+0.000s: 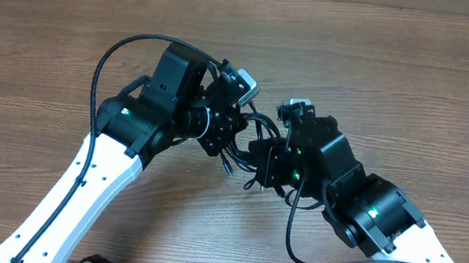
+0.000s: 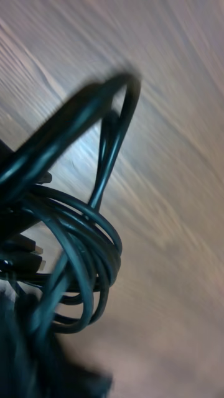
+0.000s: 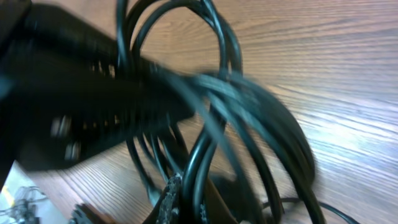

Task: Untangle cables

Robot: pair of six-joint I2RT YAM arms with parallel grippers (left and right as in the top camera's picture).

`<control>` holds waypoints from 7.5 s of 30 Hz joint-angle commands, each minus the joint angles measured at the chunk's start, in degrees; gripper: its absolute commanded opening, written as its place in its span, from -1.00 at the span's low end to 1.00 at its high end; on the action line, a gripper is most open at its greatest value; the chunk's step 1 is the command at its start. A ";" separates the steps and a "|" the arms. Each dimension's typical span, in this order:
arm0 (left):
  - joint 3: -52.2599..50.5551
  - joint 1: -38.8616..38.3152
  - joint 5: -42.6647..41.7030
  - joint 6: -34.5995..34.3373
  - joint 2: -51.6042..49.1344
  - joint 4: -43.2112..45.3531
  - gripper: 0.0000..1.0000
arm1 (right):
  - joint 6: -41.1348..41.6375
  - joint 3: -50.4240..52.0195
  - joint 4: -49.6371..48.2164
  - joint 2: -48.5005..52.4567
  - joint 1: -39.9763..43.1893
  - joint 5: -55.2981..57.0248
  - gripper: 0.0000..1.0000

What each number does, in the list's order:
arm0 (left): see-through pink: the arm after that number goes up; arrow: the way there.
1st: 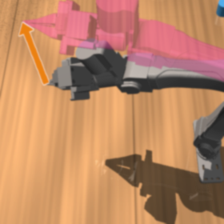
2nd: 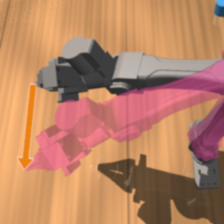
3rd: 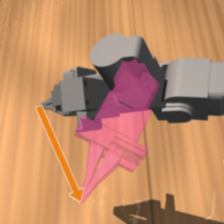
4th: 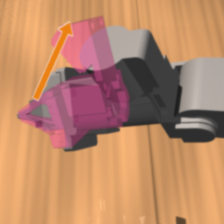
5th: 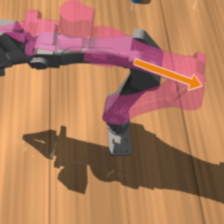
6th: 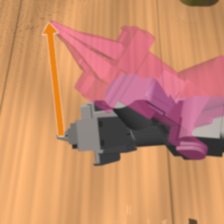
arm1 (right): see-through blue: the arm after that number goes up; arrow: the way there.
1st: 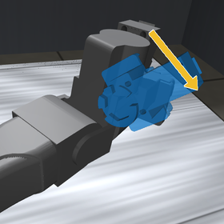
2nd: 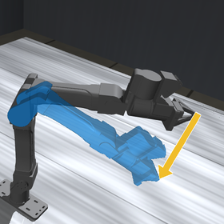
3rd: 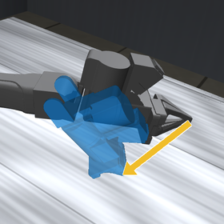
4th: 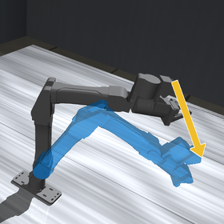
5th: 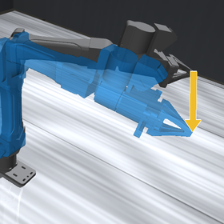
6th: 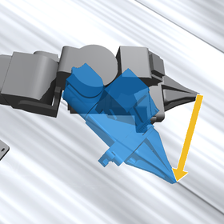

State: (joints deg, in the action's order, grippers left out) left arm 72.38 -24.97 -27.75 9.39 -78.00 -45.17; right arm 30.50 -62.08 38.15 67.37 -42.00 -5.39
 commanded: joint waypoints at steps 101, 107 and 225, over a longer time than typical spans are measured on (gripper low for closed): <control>0.33 8.35 -49.77 47.17 0.17 -26.97 -0.91 | -18.47 -2.19 -5.35 5.86 44.59 -2.03 1.00; 0.33 8.35 -46.12 43.34 0.11 -25.03 -0.92 | -18.47 -2.19 -1.51 1.36 44.59 -21.77 1.00; 0.04 3.96 -8.07 -78.86 -13.46 9.01 0.63 | 3.69 -2.01 8.22 6.56 24.37 -29.16 -0.92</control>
State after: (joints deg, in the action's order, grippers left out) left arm 71.85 -21.28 -34.59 -68.95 -91.42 -36.42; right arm 34.65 -63.83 46.54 74.65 -17.93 -34.06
